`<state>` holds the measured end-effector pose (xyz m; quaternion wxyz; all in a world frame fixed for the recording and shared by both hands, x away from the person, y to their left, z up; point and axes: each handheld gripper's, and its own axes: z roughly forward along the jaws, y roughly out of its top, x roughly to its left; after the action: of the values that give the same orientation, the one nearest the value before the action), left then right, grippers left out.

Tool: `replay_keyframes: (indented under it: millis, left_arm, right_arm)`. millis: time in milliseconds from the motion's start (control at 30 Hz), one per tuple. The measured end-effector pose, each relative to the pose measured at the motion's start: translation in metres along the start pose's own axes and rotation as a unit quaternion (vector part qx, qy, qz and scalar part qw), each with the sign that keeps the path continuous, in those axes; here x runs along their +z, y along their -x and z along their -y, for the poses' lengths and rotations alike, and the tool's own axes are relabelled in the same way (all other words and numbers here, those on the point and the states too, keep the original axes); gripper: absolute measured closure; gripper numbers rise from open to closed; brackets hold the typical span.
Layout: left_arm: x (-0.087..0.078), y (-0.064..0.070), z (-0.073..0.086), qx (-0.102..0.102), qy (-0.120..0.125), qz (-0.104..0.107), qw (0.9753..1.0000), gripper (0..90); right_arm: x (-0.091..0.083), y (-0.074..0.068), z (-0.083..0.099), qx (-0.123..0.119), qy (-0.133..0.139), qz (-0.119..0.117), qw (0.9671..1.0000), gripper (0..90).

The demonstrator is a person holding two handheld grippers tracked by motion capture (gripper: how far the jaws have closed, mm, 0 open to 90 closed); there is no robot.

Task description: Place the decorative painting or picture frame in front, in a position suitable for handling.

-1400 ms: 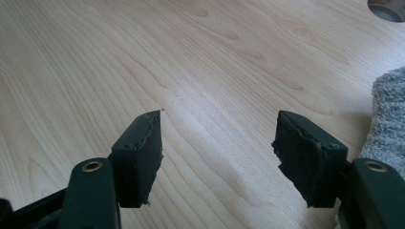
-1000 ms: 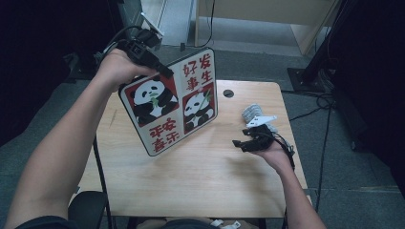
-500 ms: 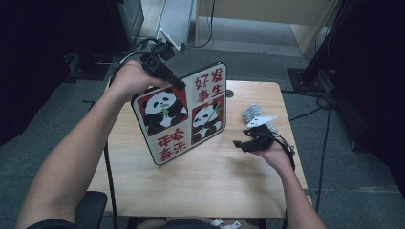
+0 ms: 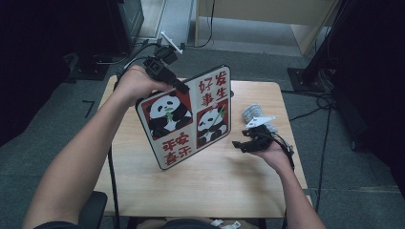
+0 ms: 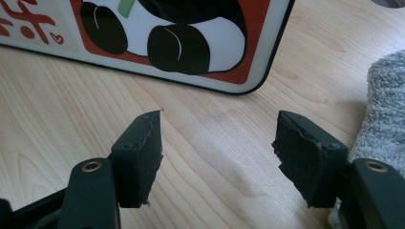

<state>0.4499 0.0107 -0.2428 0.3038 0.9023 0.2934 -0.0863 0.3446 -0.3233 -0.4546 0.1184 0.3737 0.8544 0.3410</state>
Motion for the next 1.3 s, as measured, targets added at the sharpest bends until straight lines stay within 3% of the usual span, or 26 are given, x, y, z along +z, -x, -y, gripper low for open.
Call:
replay_keyframes:
  millis: [467,533,700,867,1067,1300]
  left_arm:
    - [0.001,-0.011,-0.001,-0.010,-0.002,0.009,0.9999,76.2]
    - [0.002,-0.014,-0.001,-0.019,-0.004,-0.002,0.9998,68.4]
    - [0.002,-0.013,-0.002,-0.017,-0.006,-0.016,0.9997,63.5]
    - [0.005,-0.012,-0.004,-0.010,-0.024,-0.017,0.9995,48.2]
    - [0.001,-0.013,-0.003,-0.015,0.002,-0.010,0.9998,44.2]
    - [-0.006,-0.012,-0.003,-0.008,0.028,0.000,0.9996,40.2]
  right_arm:
    - [-0.005,0.009,0.002,0.025,0.018,0.002,0.9995,33.7]
    - [-0.005,0.012,0.002,0.028,0.023,0.004,0.9993,33.7]
    - [-0.008,0.018,0.003,0.040,0.029,0.010,0.9987,33.7]
    - [-0.010,0.022,0.004,0.049,0.032,0.016,0.9981,33.7]
    - [-0.012,0.029,0.005,0.054,0.039,0.023,0.9975,33.7]
    - [-0.019,0.044,0.002,0.059,0.044,0.051,0.9960,34.2]
